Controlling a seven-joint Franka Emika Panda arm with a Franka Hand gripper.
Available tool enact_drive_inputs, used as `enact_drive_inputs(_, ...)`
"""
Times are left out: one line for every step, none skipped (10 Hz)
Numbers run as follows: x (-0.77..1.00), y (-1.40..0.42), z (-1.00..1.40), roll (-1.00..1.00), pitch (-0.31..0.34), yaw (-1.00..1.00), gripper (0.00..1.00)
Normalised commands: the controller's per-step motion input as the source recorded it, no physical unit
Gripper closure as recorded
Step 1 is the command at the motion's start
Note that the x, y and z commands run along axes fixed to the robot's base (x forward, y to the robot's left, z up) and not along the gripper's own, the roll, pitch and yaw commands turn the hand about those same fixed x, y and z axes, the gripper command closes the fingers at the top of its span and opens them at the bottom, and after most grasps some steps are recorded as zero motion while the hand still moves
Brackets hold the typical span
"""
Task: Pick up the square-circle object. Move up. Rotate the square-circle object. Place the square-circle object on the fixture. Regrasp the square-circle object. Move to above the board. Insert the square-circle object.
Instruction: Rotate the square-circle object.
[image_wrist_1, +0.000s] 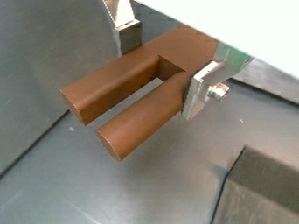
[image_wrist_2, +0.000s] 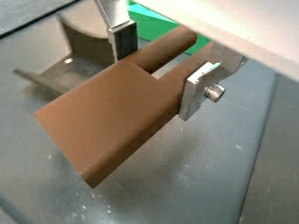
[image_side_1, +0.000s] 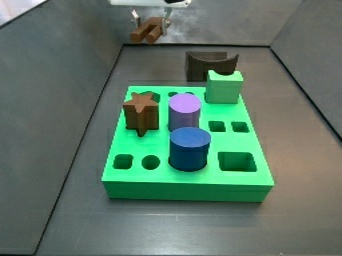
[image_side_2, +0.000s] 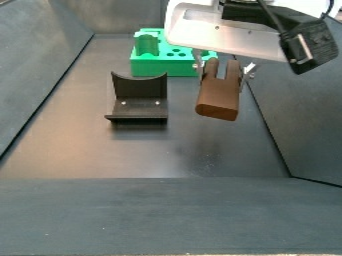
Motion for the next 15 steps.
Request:
enact_drive_inputs(0.03, 0.02, -0.02, 0.00, -0.005, -1.00, 1.00)
enact_drive_inputs(0.03, 0.02, -0.02, 0.00, -0.005, -1.00, 1.00)
enact_drive_inputs(0.03, 0.02, -0.02, 0.00, -0.005, -1.00, 1.00)
enact_drive_inputs(0.03, 0.02, -0.02, 0.00, -0.006, -1.00, 1.00)
enact_drive_inputs(0.03, 0.02, -0.02, 0.00, -0.006, -1.00, 1.00)
enact_drive_inputs(0.03, 0.02, -0.02, 0.00, -0.006, -1.00, 1.00)
enact_drive_inputs(0.03, 0.02, -0.02, 0.00, -0.006, -1.00, 1.00)
enact_drive_inputs(0.03, 0.02, -0.02, 0.00, -0.006, -1.00, 1.00)
enact_drive_inputs(0.03, 0.02, -0.02, 0.00, -0.007, -1.00, 1.00)
enact_drive_inputs(0.03, 0.02, -0.02, 0.00, -0.007, -1.00, 1.00)
enact_drive_inputs(0.03, 0.02, -0.02, 0.00, -0.007, -1.00, 1.00)
enact_drive_inputs(0.03, 0.02, -0.02, 0.00, -0.007, -1.00, 1.00)
enact_drive_inputs(0.03, 0.02, -0.02, 0.00, -0.008, -1.00, 1.00)
enact_drive_inputs(0.03, 0.02, -0.02, 0.00, -0.008, -1.00, 1.00)
enact_drive_inputs(0.03, 0.02, -0.02, 0.00, -0.008, -1.00, 1.00)
